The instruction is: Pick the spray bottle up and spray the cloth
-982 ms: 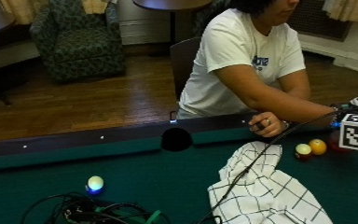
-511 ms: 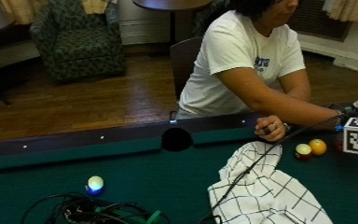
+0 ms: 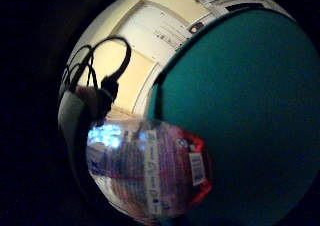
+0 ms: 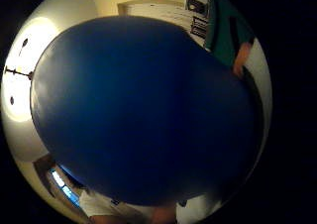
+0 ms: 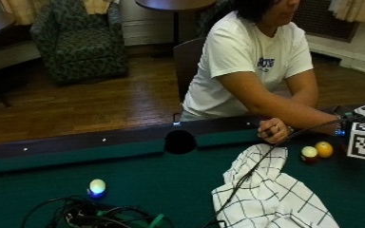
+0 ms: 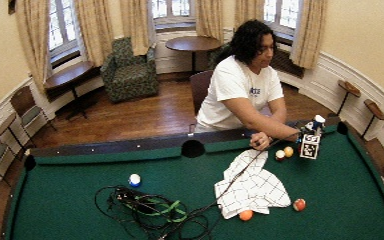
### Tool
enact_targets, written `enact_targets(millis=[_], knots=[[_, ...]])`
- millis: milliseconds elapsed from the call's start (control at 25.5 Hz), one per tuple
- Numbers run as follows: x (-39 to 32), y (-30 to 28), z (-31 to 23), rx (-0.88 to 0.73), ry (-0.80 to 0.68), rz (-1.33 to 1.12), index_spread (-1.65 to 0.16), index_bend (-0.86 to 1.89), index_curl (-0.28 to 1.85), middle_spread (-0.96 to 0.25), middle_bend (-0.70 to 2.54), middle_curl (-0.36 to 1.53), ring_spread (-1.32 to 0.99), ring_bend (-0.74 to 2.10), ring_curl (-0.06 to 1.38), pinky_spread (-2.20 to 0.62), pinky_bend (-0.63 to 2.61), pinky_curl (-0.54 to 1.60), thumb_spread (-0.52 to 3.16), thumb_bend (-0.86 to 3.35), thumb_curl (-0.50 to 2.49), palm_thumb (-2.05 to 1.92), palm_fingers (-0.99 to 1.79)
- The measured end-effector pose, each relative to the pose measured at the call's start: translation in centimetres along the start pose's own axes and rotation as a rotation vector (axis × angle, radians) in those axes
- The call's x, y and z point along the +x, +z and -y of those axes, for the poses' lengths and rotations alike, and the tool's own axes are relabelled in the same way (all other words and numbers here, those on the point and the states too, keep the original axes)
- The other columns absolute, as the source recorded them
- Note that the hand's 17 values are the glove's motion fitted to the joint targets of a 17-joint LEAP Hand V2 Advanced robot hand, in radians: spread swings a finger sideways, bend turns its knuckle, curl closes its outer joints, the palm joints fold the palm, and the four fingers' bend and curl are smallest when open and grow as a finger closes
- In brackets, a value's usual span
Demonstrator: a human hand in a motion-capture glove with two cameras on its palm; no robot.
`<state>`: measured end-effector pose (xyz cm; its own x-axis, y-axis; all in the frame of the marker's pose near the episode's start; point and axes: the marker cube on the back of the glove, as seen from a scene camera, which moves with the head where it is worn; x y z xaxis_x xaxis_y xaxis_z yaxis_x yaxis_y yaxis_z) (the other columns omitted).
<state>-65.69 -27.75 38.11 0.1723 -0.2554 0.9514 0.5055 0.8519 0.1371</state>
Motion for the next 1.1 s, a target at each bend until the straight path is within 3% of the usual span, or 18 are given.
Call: enact_targets(millis=[354, 825, 1100], knots=[[-2.1, -3.3, -2.6, -0.069, 0.039, -0.32, -0.33, 0.11, 0.54, -0.17, 0.39, 0.46, -0.16, 0.53, 0.43, -0.02, 0.33, 0.39, 0.82, -0.07, 0.64, 0.62, 0.73], [-1.5, -8.0, -6.9, -0.141, 0.131, -0.733, -0.42, 0.09, 0.38, -0.2, 0.22, 0.39, -0.17, 0.33, 0.34, 0.16, 0.33, 0.36, 0.89, -0.07, 0.48, 0.38, 0.14], [-3.5, -12.3, -9.9, -0.147, 0.191, -0.835, -0.44, 0.13, 0.33, -0.2, 0.2, 0.37, -0.17, 0.31, 0.31, 0.2, 0.32, 0.34, 0.89, -0.05, 0.44, 0.34, 0.1]])
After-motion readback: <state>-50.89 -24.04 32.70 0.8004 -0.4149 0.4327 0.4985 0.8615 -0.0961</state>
